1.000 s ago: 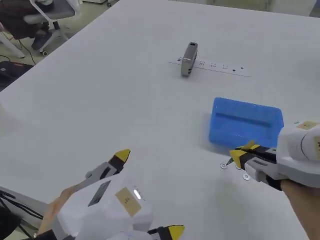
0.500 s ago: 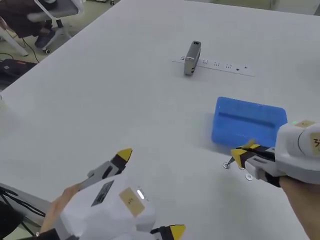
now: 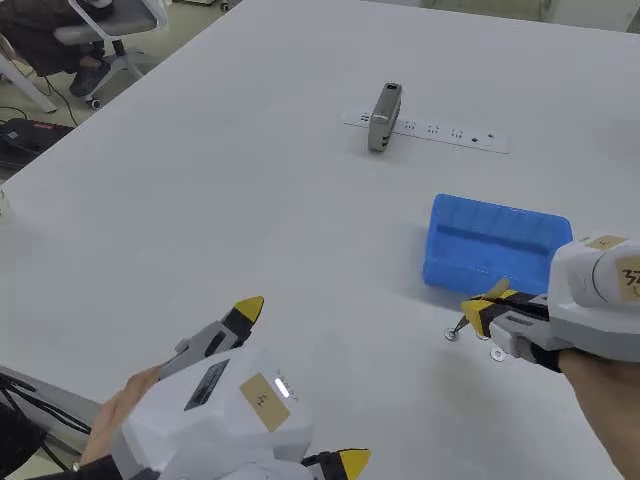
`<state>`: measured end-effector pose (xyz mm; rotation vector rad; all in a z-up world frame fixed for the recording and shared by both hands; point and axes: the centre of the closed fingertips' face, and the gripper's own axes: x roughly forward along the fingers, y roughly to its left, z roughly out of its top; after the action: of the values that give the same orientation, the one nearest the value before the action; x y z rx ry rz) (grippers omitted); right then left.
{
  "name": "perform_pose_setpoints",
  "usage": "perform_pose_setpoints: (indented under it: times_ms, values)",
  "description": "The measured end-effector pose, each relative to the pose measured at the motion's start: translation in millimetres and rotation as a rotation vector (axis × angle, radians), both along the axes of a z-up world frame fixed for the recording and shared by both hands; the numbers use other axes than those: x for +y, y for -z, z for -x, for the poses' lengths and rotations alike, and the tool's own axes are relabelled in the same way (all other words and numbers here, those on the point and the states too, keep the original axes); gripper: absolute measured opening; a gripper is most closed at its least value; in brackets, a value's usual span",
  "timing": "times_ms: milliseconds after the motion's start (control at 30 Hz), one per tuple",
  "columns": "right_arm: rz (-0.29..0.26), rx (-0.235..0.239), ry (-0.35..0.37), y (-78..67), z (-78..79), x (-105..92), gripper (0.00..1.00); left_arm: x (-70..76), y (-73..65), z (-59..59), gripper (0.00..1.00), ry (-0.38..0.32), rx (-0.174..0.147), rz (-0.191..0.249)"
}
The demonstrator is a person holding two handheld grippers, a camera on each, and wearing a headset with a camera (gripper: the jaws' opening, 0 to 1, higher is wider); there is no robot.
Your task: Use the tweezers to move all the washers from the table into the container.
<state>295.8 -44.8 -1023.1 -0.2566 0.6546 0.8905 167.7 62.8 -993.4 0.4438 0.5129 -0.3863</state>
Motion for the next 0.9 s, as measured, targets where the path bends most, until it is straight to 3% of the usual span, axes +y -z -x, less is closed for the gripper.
perform_pose_setpoints:
  times_ms: [267,400,900]
  values:
    - [0.005,0.005,-0.002,-2.1,0.3,-0.6,0.01,0.2,-1.5,-0.3,0.98,-0.001,-0.011,0.011]
    - [0.002,0.012,0.002,-4.5,0.5,-1.9,0.01,-3.7,-5.2,0.4,0.99,0.013,-0.024,0.046]
    - [-0.020,-0.016,0.026,-22.5,-6.7,-6.9,0.01,-5.6,-3.3,1.3,0.98,0.028,-0.028,0.025]
